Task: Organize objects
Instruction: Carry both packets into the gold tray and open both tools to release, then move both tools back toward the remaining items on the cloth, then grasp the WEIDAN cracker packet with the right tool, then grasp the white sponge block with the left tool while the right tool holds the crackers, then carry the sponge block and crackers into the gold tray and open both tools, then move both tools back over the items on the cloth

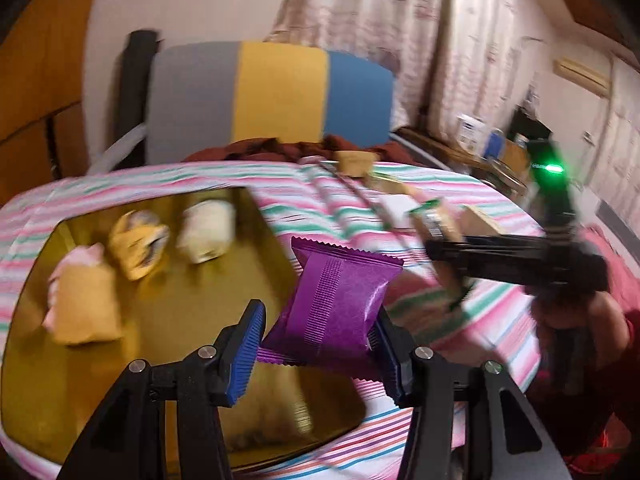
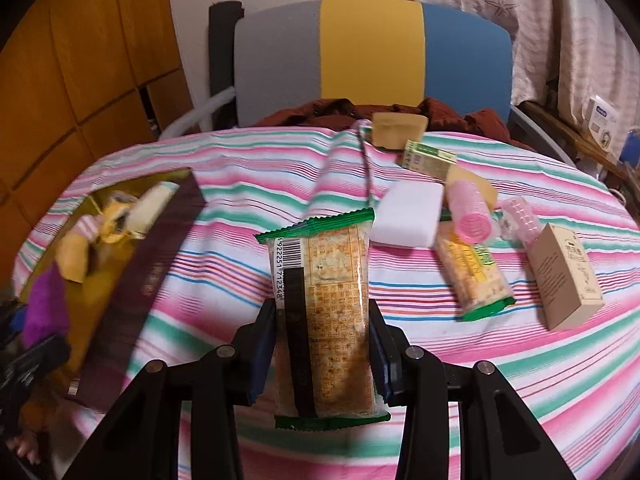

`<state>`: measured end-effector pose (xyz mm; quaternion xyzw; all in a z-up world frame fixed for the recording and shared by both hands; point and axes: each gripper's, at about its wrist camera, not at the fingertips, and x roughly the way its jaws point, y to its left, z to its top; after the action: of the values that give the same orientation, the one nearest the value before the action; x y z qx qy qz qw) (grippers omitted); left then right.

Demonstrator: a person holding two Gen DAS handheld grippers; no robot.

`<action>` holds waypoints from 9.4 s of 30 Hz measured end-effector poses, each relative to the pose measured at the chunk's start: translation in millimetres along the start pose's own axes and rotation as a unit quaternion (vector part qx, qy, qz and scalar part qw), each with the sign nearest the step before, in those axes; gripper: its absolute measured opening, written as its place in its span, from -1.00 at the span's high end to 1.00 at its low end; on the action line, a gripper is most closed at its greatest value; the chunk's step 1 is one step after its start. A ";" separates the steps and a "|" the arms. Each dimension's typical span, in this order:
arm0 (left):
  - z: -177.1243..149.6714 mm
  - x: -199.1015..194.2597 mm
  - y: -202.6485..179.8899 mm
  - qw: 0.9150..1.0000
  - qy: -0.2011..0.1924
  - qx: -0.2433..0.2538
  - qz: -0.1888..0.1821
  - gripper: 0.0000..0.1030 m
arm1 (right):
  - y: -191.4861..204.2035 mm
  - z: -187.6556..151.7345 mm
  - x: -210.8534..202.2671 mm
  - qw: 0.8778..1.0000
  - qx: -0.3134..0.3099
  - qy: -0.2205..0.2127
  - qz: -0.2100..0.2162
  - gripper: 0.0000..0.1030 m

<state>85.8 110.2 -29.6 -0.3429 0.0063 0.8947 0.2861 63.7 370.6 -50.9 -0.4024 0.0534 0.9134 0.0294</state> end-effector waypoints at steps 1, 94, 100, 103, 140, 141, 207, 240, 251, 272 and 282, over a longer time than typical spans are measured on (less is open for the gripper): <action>-0.5 -1.5 12.6 1.000 0.002 -0.017 0.008 -0.02 | 6.7 1.5 -5.0 1.000 0.001 -0.003 0.008 0.18; 45.9 26.2 -38.9 0.997 0.069 0.024 -0.002 -0.30 | -132.0 29.7 50.7 0.994 0.054 0.067 -0.064 -0.44; 43.4 50.8 -57.4 0.995 0.100 0.027 -0.008 -0.30 | -129.4 32.8 61.2 0.995 0.040 0.071 -0.056 -0.44; 45.9 60.8 -65.3 0.993 0.111 0.034 -0.012 -0.30 | -128.5 34.1 72.8 0.995 0.044 0.082 -0.039 -0.43; 107.9 221.8 -149.1 0.982 0.180 0.044 -0.026 -0.30 | -161.3 11.8 50.1 0.976 0.155 0.150 -0.039 0.08; 109.6 227.9 -149.4 0.982 0.185 0.040 -0.025 -0.30 | -160.5 12.0 50.4 0.976 0.158 0.148 -0.023 0.08; 54.5 86.0 -86.2 0.998 0.030 0.024 -0.053 -0.07 | -96.6 26.3 40.2 0.997 0.049 0.064 0.004 0.08; -16.0 -16.5 104.6 0.990 0.043 -0.117 0.069 -0.08 | 177.3 38.7 31.8 0.982 -0.049 0.069 0.169 0.08; -24.8 -4.1 119.4 0.984 0.089 -0.112 0.106 -0.14 | 188.3 42.1 31.1 0.987 -0.051 0.056 0.142 -0.21; -17.0 -35.5 126.5 0.976 0.021 -0.163 0.143 -0.45 | 153.2 38.2 0.3 0.989 -0.010 0.028 0.146 -0.26; -8.9 -29.4 93.7 0.987 0.011 -0.138 0.086 -0.46 | 107.3 30.5 -0.4 0.992 0.024 0.034 0.118 -0.26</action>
<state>60.5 15.2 -35.7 -0.3870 -0.0844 0.9046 0.1576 31.3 267.8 -22.3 -0.4234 0.1234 0.8947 -0.0707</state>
